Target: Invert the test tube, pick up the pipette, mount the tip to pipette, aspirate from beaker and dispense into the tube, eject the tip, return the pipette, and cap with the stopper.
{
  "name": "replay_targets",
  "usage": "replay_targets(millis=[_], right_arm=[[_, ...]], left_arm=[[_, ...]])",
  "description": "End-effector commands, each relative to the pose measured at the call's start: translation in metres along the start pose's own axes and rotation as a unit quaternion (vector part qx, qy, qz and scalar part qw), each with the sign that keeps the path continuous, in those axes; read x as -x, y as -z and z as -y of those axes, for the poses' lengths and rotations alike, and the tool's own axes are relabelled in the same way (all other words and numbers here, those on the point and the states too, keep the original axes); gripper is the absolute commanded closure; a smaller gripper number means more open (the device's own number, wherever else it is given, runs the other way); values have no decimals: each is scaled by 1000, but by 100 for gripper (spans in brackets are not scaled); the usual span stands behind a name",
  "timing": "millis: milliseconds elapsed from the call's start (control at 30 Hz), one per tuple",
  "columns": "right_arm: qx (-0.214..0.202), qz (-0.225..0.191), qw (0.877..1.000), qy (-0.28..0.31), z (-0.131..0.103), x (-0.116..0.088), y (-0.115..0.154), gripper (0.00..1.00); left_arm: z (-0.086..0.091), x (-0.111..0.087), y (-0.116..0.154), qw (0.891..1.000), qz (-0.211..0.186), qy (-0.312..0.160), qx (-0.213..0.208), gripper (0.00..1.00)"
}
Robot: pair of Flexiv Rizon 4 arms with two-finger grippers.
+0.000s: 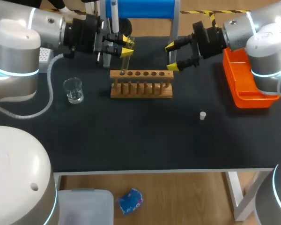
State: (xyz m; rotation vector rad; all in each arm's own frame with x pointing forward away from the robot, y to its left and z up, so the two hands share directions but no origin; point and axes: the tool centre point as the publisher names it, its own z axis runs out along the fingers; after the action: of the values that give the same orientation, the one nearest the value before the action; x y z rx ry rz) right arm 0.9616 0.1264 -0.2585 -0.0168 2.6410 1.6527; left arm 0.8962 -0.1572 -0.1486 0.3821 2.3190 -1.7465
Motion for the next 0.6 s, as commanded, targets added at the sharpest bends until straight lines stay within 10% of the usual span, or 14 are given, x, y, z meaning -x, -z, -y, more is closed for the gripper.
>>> replay_targets(millis=[33, 600], right_arm=[[-10, -7, 1000, 10, 11, -5, 9, 0], [-26, -30, 999, 21, 25, -9, 14, 0]], left_arm=[[-7, 19, -12, 999, -52, 9, 7, 100], [-14, 30, -24, 999, -37, 10, -6, 100]])
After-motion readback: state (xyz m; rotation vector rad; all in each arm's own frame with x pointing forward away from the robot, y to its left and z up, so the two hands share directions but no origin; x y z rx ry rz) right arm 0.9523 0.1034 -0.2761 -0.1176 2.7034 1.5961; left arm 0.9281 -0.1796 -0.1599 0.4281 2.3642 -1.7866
